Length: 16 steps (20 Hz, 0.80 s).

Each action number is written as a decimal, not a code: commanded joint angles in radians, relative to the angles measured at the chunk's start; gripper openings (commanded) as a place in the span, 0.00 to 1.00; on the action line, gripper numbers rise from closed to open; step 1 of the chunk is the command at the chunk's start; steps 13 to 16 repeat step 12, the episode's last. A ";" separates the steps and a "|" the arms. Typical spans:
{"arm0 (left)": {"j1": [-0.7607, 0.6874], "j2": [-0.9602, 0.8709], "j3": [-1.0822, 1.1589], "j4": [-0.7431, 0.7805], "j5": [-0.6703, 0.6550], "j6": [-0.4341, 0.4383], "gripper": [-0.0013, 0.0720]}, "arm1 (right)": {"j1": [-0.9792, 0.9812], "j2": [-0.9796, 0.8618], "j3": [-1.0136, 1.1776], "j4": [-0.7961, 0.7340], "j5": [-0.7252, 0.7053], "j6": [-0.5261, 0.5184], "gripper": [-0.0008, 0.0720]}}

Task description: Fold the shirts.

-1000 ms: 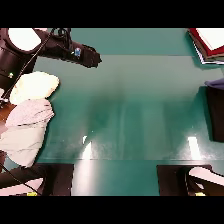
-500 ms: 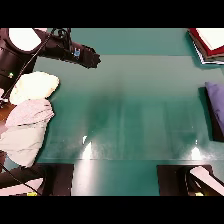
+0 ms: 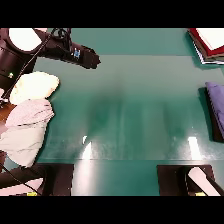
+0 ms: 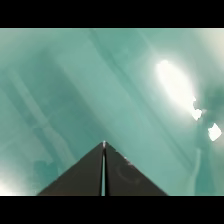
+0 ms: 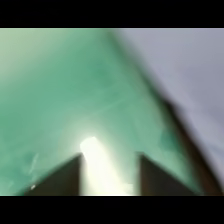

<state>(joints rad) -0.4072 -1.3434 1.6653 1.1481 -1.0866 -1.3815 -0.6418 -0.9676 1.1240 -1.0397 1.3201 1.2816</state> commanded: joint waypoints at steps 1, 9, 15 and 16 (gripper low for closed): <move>0.000 0.000 0.000 -0.004 -0.014 -0.006 0.06 | 0.248 0.005 -0.002 0.048 -0.032 0.001 0.08; 0.000 0.000 0.000 -0.004 0.111 -0.006 0.06 | 0.552 0.005 -0.002 0.045 -0.058 0.001 0.03; 0.000 0.000 0.000 -0.004 0.144 -0.006 0.06 | 0.569 0.005 -0.002 0.045 -0.046 0.001 0.03; 0.000 0.000 0.000 -0.004 0.144 -0.006 0.06 | 0.569 0.005 -0.002 0.045 -0.046 0.001 0.03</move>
